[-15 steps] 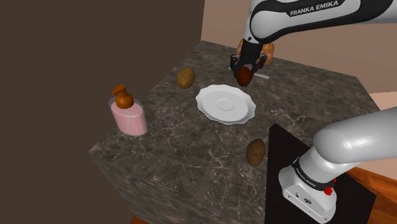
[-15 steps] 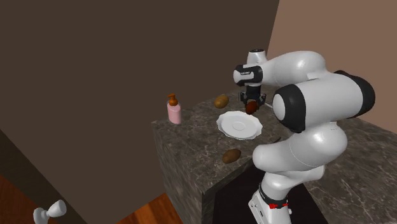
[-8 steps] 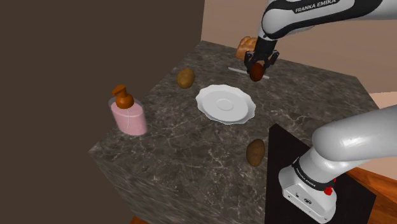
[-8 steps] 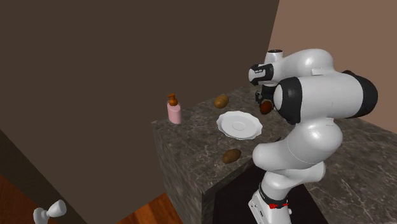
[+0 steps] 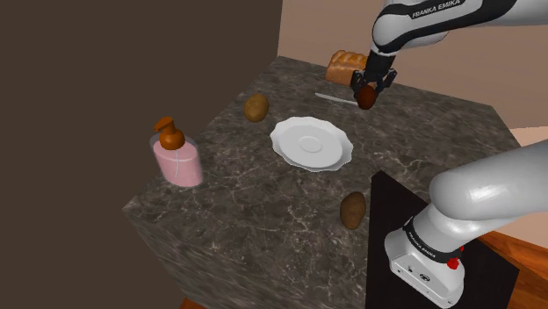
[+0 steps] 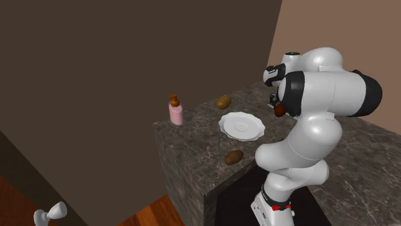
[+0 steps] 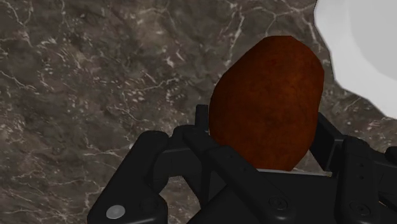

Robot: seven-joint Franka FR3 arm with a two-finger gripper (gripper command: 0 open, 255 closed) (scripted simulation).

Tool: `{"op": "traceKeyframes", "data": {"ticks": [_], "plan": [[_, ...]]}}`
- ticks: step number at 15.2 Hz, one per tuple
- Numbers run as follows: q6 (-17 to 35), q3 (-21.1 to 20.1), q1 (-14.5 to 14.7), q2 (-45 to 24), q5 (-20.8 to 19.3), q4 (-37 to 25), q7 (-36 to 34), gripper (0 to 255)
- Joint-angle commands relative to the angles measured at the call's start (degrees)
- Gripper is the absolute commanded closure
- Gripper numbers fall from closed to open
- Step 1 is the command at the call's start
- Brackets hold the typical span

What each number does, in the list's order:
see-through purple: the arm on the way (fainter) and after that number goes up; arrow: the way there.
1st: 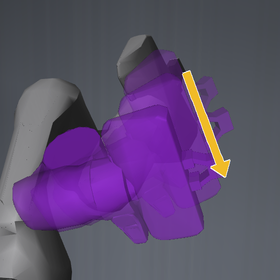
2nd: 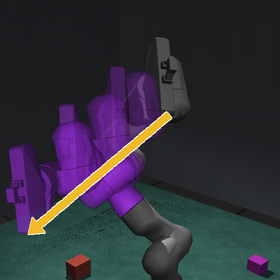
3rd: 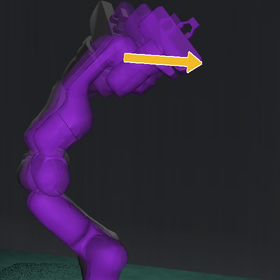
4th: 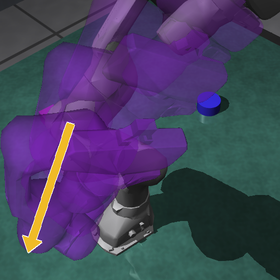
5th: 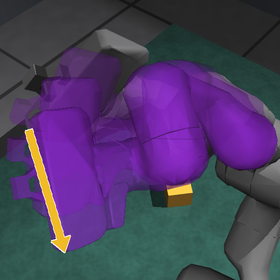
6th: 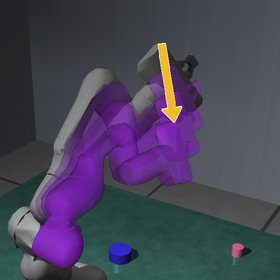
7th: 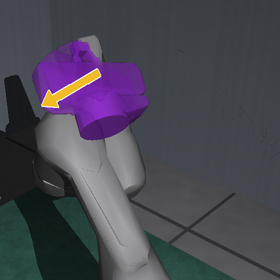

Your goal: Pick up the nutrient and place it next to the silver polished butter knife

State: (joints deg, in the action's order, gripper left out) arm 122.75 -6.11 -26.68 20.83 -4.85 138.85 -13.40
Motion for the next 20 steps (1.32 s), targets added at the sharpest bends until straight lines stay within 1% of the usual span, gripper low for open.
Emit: {"op": "traceKeyframes", "data": {"ticks": [1, 11, 20], "plan": [[1.81, -0.07, -0.05, -0.76, -0.18, 1.03, -0.23, 255], [10.23, -0.43, -0.42, -4.63, -1.24, 5.67, -1.61, 255], [17.6, -0.8, -0.95, -9.16, -2.8, 8.6, -3.27, 255]]}}
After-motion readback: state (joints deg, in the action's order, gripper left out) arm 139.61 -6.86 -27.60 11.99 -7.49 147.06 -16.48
